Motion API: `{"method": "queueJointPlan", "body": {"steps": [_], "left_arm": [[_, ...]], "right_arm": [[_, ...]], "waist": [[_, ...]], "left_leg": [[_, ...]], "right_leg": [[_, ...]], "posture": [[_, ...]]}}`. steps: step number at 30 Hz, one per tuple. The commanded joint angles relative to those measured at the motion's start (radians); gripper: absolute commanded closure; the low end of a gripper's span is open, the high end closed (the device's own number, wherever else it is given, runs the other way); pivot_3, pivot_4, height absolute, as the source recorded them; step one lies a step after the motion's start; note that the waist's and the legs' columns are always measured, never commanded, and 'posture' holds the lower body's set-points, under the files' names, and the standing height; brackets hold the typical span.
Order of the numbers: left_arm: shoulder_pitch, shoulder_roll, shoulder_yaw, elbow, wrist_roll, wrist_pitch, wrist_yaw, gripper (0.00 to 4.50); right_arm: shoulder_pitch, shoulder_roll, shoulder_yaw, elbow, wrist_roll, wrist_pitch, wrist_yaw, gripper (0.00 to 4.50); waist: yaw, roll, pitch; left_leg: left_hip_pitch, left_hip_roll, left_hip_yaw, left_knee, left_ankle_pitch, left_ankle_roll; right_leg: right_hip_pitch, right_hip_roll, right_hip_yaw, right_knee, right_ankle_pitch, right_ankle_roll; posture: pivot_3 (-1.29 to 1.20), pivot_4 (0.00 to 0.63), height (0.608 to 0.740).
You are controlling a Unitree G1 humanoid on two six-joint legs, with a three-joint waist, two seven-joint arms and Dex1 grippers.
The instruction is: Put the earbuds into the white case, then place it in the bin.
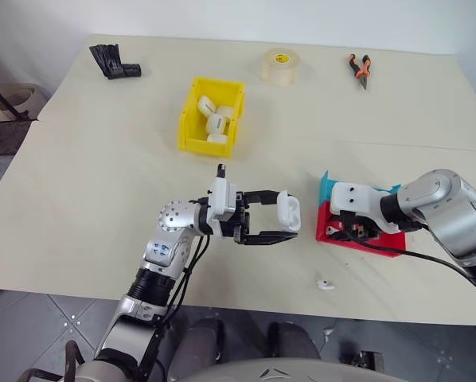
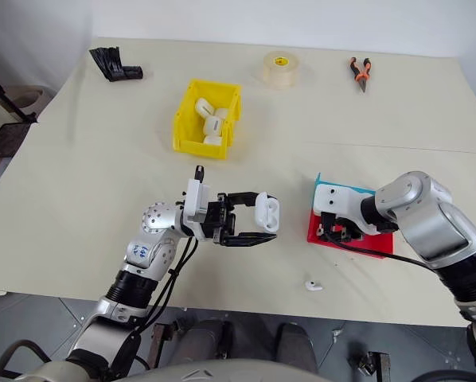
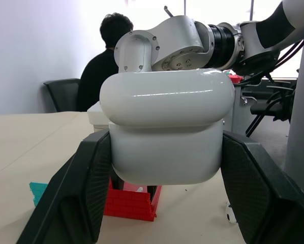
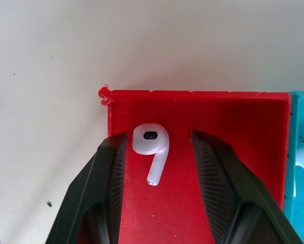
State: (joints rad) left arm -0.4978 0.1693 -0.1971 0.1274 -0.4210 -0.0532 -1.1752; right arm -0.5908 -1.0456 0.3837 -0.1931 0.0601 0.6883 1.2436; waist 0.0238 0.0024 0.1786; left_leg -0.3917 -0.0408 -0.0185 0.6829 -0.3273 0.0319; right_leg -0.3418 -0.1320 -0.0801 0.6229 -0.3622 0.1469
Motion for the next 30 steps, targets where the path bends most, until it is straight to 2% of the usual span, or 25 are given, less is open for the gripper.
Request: {"method": "queueJointPlan", "body": {"steps": [1,3,5,30], "left_arm": [[-0.008,-0.003,0.001,-0.04,-0.01,-0.003,0.001,1.7],[-0.009,-0.003,0.001,-0.039,-0.011,-0.003,0.0,1.7],[-0.01,-0.003,0.001,-0.038,-0.011,-0.003,-0.001,1.7],[-0.014,0.002,0.003,-0.04,-0.014,0.004,-0.005,1.7]], "right_arm": [[0.012,0.01,-0.019,-0.026,-0.001,0.021,-0.008,2.61],[0.019,0.012,-0.019,-0.038,0.004,0.031,-0.011,3.02],[0.026,0.013,-0.022,-0.046,0.005,0.037,-0.016,3.63],[0.057,0.035,-0.054,-0.073,0.019,0.065,-0.026,3.63]], "waist": [[0.0,0.0,0.0],[0.0,0.0,0.0],[0.0,0.0,0.0],[-0.001,0.0,0.0]], "left_leg": [[0.0,0.0,0.0,0.0,0.0,0.0],[0.0,0.0,0.0,0.0,0.0,0.0],[0.0,0.0,0.0,0.0,0.0,0.0],[0.0,0.0,0.0,0.0,0.0,0.0]], "right_leg": [[0.0,0.0,0.0,0.0,0.0,0.0],[0.0,0.0,0.0,0.0,0.0,0.0],[0.0,0.0,0.0,0.0,0.0,0.0],[0.0,0.0,0.0,0.0,0.0,0.0]], "posture": [[0.0,0.15,0.74],[0.0,0.15,0.74],[0.0,0.15,0.74],[0.0,0.15,0.74]]}}
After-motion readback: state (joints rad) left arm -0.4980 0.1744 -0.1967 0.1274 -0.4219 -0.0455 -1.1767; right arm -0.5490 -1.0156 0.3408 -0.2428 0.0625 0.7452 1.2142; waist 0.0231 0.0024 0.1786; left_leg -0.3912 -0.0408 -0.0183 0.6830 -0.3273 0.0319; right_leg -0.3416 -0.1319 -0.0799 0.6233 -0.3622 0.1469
